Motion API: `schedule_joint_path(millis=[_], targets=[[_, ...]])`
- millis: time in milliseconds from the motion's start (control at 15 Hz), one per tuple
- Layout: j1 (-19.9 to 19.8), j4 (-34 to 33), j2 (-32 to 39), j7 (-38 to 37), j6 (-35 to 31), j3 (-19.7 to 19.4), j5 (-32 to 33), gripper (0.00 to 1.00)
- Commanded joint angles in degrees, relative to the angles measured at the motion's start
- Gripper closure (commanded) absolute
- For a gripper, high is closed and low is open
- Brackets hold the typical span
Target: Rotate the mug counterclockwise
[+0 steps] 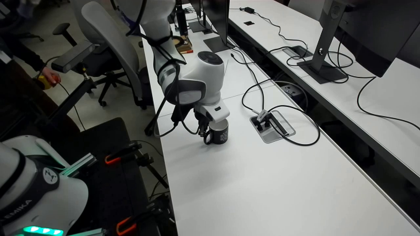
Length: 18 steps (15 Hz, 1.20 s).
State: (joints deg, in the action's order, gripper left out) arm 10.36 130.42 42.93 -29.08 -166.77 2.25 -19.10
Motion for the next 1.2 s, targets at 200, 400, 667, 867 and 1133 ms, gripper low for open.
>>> schedule_joint_path(millis=[200,400,667,867,1133], targets=[[-0.5,2.2,-2.3,0.3,-1.2,-0.1,-1.5,1.00],[-1.0,2.4,-2.5,0.5,-1.5,0.0,-2.0,1.00],[-1.8,2.2,-2.1,0.6,-1.5,0.1,-2.2,1.00],[-2.7,2.0,-1.9,0.9,-1.5,0.4,-2.5,1.00],[-3.3,1.9,-1.9,0.8,-1.4,0.4,-2.8,1.00]])
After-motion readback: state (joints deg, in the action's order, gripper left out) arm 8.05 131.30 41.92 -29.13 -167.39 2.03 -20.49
